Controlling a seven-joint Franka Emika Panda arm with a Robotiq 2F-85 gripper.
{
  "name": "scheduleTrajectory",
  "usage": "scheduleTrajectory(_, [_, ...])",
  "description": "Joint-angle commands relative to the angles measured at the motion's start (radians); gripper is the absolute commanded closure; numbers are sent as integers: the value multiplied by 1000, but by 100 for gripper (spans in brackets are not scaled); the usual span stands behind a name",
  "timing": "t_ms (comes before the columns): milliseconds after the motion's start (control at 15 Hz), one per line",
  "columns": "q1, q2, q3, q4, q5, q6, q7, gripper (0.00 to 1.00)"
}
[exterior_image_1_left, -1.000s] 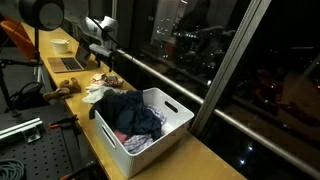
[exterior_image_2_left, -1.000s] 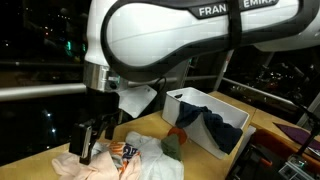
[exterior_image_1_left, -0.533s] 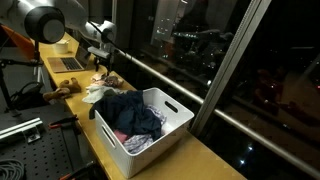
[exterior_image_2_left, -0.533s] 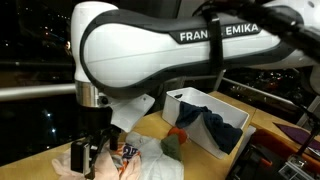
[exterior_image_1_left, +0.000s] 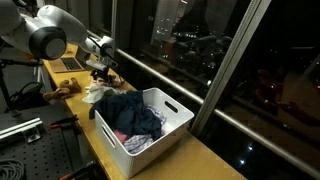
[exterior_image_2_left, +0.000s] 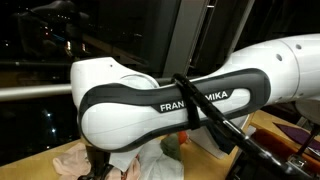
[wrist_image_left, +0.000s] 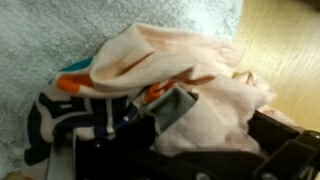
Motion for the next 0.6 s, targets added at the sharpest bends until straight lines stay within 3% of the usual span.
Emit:
scheduleTrajectory(0, [7,59,-3,76,8,5,31,2])
scheduleTrajectory(67, [6,64,-1,86,9,6,33,26])
scheduleTrajectory(200, [6,61,1,90,8,7,29,31])
scheduleTrajectory(533, [3,27,3,79,6,19,28,69])
